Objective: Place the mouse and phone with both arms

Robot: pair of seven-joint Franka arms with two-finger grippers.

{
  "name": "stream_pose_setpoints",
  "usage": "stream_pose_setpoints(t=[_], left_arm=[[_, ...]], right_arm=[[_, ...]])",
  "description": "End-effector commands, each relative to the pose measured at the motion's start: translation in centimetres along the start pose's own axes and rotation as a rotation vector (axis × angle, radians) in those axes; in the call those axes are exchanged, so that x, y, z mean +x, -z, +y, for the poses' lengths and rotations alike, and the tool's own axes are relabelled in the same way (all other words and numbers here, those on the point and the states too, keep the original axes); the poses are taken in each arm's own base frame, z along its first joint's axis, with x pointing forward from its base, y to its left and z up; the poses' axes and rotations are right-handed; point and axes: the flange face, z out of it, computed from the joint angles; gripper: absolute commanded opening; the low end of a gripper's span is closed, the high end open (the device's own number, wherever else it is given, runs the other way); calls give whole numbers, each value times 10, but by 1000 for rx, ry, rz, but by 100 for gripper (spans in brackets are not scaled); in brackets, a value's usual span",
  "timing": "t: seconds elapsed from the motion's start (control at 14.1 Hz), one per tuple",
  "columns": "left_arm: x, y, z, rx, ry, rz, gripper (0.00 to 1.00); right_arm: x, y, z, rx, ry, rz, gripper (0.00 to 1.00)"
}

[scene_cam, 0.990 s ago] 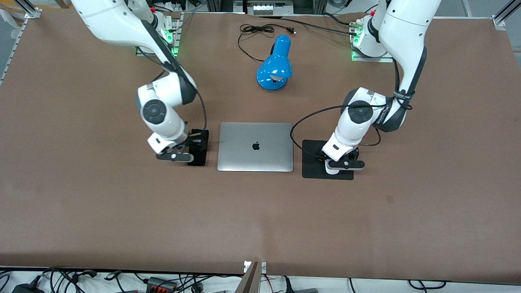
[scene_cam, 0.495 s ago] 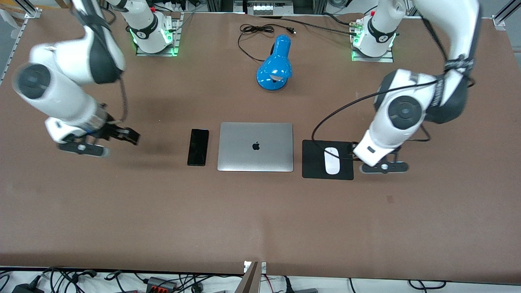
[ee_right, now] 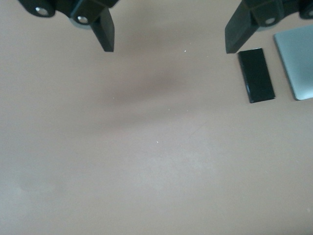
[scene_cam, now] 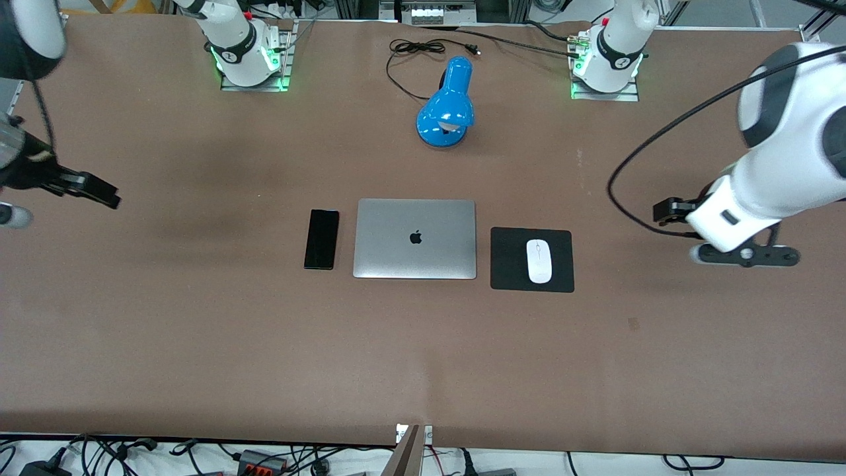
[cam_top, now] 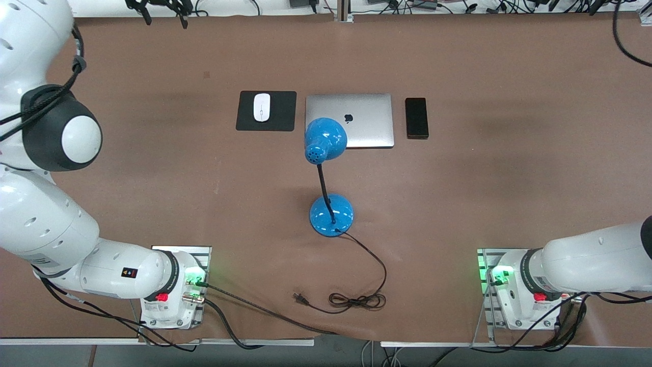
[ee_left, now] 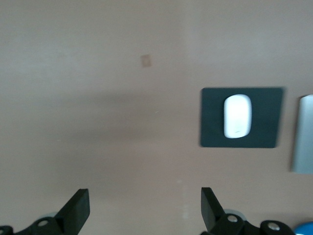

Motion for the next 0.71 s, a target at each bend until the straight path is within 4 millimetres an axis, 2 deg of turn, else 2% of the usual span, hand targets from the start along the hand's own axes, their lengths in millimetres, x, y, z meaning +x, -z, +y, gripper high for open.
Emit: stream_pose_setpoints(t=[0.0,0.07,0.14,0.28,0.49,0.57,0.64], left_arm=[[2,36,-22,-51,19,64,100],[2,38,-25,-12,17,71,100],[-6,46,-23,-1,10,72,100],[-28,40,-25,-3,9,75,100],[-84,26,-27,-8,-2,138,100],[-95,23,-27,-10,-5,136,100],[-98,24,-28,-10,-5,133,100]], right_arm=[[-15,11,7,32,14,-60,100],[-18,11,5,26,68,-72,100],[-19,12,5,19,109,-71,100],[-25,10,10,23,112,-83,100],[-30,10,9,18,121,-83,100],[-29,10,10,19,124,-77,100],[-28,12,8,20,127,-69,100]])
